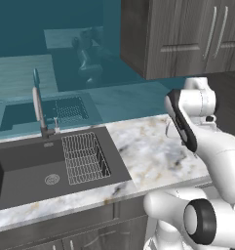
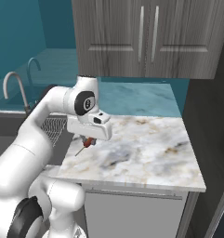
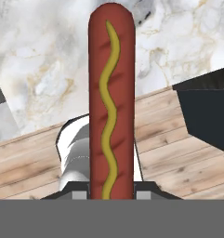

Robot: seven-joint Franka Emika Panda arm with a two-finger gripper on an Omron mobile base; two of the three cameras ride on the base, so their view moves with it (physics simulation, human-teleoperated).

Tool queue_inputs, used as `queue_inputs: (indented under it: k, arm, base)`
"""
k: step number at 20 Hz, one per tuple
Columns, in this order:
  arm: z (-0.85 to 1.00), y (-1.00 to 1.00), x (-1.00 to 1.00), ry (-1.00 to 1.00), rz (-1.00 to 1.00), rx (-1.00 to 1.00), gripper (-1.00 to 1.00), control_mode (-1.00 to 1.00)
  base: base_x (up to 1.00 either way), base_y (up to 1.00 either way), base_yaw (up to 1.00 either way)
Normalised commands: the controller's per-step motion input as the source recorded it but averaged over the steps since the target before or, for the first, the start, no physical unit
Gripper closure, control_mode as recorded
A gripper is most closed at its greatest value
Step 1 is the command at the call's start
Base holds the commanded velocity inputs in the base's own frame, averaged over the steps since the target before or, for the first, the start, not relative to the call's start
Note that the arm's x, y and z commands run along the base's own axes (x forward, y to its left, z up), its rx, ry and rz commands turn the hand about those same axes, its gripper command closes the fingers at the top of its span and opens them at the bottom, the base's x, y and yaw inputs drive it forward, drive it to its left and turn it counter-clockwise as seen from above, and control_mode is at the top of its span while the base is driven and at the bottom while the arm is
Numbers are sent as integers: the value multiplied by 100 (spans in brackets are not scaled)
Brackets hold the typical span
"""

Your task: Store the hot dog in the freezer for long-term storage. Close the freezer door after placing the cooked food.

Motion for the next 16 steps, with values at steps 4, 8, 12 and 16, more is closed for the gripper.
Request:
queue_inputs:
  k: [4, 8, 12, 16]
  arm:
    - [0, 37, 0, 16, -7, -12, 100, -100]
    - [-6, 7, 1, 29, -1, -2, 100, -100]
    - [-12, 0, -9, 12, 0, 0, 100, -100]
    - [-5, 0, -22, 4, 0, 0, 100, -100]
  base:
    - [0, 0, 0]
    - [0, 0, 0]
    - [0, 0, 0]
    - [0, 0, 0]
